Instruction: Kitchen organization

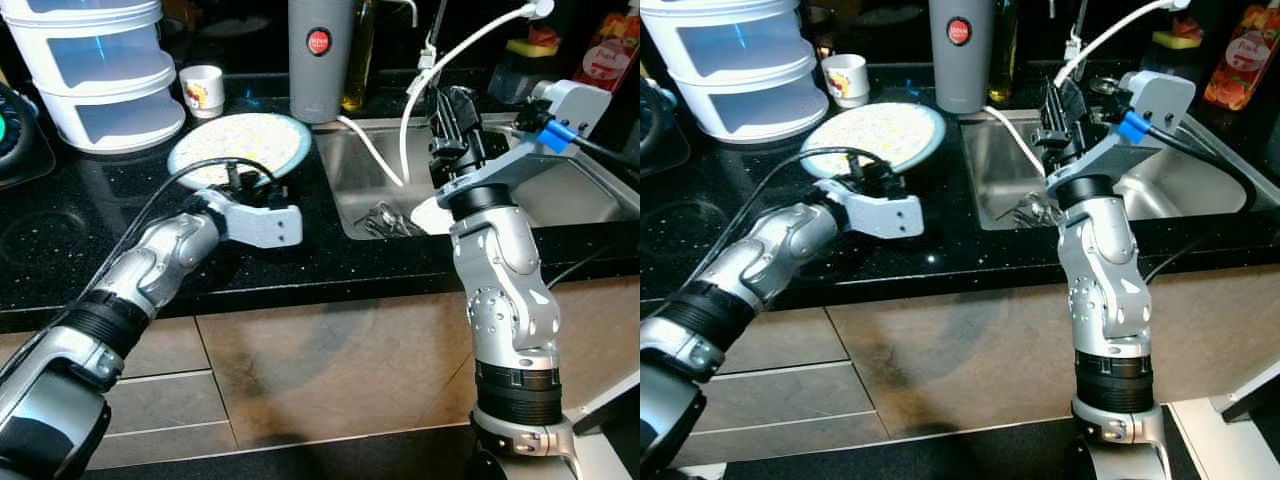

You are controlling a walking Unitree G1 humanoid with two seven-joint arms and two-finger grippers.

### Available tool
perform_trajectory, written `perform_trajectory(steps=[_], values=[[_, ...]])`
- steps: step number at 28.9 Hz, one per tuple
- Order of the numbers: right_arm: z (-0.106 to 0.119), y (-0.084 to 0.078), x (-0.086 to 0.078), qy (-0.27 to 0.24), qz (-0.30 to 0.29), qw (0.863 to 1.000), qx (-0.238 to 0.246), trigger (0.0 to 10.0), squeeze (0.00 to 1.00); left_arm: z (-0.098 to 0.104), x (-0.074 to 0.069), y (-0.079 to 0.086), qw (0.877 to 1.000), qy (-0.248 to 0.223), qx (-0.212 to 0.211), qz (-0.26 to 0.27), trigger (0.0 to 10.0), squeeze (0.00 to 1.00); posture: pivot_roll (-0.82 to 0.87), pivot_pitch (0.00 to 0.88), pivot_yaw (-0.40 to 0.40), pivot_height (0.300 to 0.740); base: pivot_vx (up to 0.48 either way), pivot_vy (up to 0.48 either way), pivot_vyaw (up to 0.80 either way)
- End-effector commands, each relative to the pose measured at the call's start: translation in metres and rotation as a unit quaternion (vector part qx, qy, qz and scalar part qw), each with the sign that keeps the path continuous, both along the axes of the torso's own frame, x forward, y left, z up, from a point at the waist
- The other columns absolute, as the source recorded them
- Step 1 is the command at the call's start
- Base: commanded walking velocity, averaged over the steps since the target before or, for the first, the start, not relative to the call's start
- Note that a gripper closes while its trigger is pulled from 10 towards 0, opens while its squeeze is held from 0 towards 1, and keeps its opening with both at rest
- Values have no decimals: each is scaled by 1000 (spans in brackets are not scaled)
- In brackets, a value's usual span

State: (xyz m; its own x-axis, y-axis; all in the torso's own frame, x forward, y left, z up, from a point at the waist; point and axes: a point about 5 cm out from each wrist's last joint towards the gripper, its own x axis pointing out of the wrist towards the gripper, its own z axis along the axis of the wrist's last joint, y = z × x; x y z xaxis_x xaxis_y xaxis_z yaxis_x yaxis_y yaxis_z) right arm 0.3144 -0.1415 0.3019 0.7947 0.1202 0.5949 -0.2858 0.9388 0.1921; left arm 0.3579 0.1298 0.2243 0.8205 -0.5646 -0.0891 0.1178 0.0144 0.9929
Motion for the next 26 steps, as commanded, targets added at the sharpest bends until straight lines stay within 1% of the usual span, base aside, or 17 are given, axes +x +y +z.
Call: perform_trajectory(steps=[1,2,3,6,7,8,13,14,16,17,19,21,22,23,24,25,26], values=[[-1,1,1,-1,-1,1000,0,10000,0,-21,-16,11,993,100,55,-6,10000,0,47,0,5,740,0,0,0],[-1,1,1,-1,-1,1000,0,10000,0,-21,-16,11,993,100,55,-6,10000,0,47,0,5,740,0,0,0],[0,1,1,-1,-1,1000,0,10000,0,-28,-21,23,989,126,80,9,10000,0,47,0,5,740,0,0,0],[0,0,1,-1,0,1000,1,10000,0,-28,-22,30,989,125,75,26,10000,0,51,0,2,740,0,0,0],[-1,0,1,0,1,1000,0,10000,0,-28,-22,32,989,126,66,31,10000,792,57,0,-2,740,0,0,0],[-1,0,1,1,2,1000,0,10000,0,-28,-22,33,989,133,49,35,10000,1000,61,0,-8,740,0,0,0],[-1,2,2,1,6,1000,-1,10000,0,-23,-28,25,987,157,-2,16,10000,1000,60,0,-12,740,0,0,0],[0,3,3,-1,8,1000,-2,10000,0,-11,-38,13,983,176,-51,-25,10000,1000,60,0,-12,740,0,0,0],[1,3,3,-1,8,1000,-2,10000,0,-6,-45,8,978,190,-69,-49,10000,953,60,0,-12,740,0,0,0],[1,3,3,-1,8,1000,-2,10000,0,1,-53,2,971,205,-92,-84,10000,0,60,0,-12,740,0,0,0],[0,2,2,0,7,1000,-2,10000,0,27,-72,-12,940,231,-187,-169,10000,0,59,0,-12,740,0,0,0],[-1,1,2,2,5,1000,-1,10000,0,53,-78,-18,906,235,-279,-214,10000,0,58,0,-11,740,0,0,0],[-1,1,2,2,5,1000,0,10000,0,63,-74,-19,894,230,-320,-212,10000,0,58,0,-11,740,0,0,0],[-1,1,2,2,5,1000,0,10000,0,63,-74,-19,894,230,-320,-212,10000,0,58,0,-11,740,0,0,0],[-2,1,2,2,6,1000,0,10000,0,75,-39,-8,874,213,-425,-103,10000,0,56,0,-13,740,0,0,0],[-2,1,2,2,6,1000,0,10000,0,75,-39,-8,874,213,-425,-103,10000,0,56,0,-13,740,0,0,0],[-1,1,2,2,7,1000,0,10000,0,74,-9,2,843,215,-494,4,10000,0,53,0,-19,740,0,0,0]])
